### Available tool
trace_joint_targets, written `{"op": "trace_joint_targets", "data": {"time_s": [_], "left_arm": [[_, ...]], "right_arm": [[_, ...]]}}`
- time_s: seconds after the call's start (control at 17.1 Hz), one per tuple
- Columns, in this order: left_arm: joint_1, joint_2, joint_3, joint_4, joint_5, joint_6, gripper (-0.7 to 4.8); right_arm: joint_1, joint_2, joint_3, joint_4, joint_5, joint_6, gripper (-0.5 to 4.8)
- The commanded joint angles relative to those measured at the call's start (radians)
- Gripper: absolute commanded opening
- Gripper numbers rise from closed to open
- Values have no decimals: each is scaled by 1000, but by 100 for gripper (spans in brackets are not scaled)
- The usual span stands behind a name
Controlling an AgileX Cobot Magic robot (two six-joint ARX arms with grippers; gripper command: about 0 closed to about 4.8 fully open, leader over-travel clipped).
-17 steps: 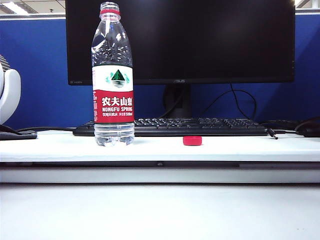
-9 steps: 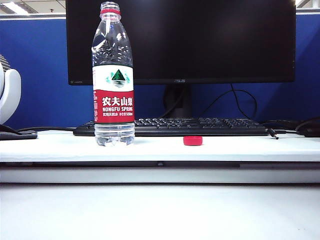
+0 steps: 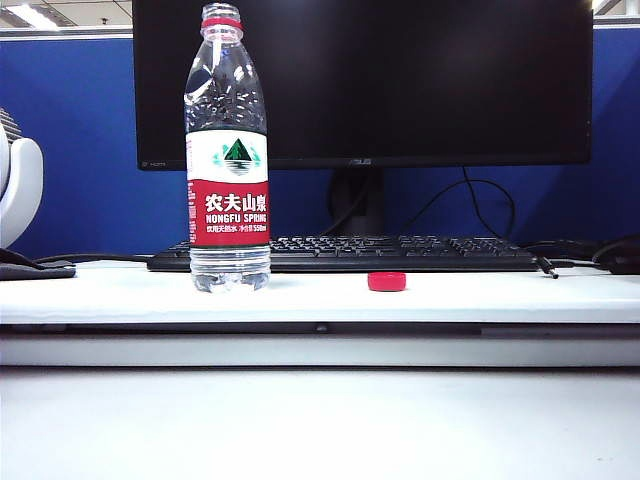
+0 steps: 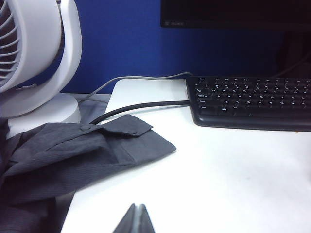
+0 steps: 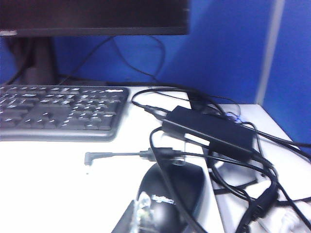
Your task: Unscrew the cap from the plastic bottle on the table.
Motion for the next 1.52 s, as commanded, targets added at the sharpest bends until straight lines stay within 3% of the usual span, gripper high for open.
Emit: {"op": "trace_joint_targets", "data": {"time_s": [0.06, 1.52], "left_arm": [[2, -2, 1, 7, 4, 1, -5], [2, -2, 1, 6, 4, 1, -5]], "right_arm": [[14, -2, -8, 24, 2, -7, -6], [53, -2, -8, 19, 27, 12, -6]]}}
